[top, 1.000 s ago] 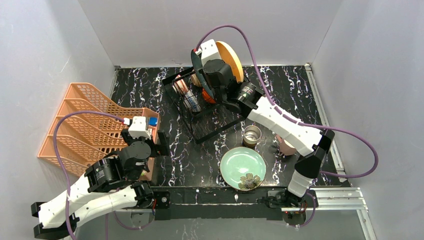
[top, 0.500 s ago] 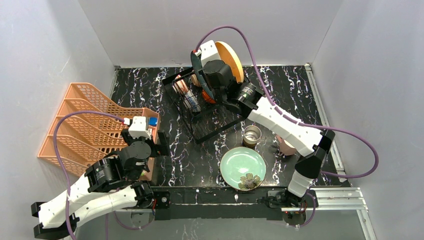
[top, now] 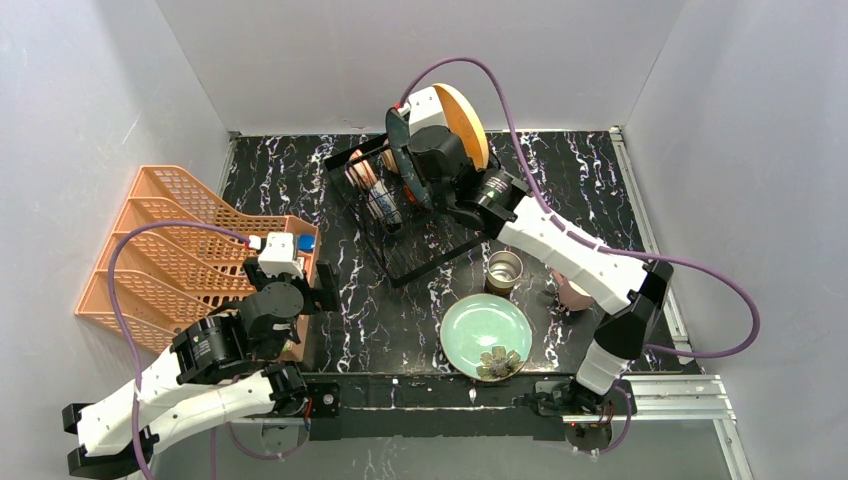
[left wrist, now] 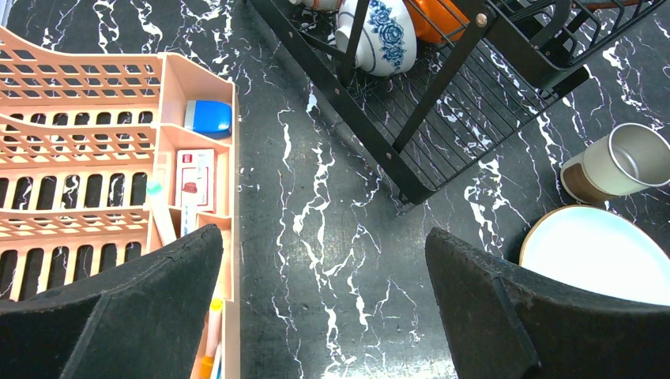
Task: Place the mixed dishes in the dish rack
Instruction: Insert the plate into the dish rack.
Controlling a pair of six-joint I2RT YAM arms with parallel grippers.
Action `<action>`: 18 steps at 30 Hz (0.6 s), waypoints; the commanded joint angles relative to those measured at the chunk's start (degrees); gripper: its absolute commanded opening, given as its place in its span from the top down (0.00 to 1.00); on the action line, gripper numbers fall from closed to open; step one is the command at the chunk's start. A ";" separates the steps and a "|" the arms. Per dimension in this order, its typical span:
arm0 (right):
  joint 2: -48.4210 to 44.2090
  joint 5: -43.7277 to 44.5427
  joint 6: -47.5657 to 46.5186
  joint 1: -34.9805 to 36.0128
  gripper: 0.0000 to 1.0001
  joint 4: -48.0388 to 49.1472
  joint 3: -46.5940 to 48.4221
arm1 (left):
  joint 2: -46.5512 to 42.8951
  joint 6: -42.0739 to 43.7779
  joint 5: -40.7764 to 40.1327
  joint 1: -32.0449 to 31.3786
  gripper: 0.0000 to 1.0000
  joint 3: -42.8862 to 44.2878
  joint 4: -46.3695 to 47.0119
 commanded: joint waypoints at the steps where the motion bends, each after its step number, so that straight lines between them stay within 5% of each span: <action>1: -4.39 -0.23 3.17 0.06 0.94 2.15 -1.80 | 0.41 -0.11 -2.29 0.06 0.02 -0.43 -0.38; 8: -4.95 -0.64 3.92 0.07 0.57 1.96 -0.95 | 0.87 -0.08 -2.30 0.03 0.02 -0.37 -0.38; 18: -4.38 -2.23 5.25 0.31 0.28 0.43 4.21 | 0.45 -0.17 -2.35 0.08 0.02 -0.46 -0.38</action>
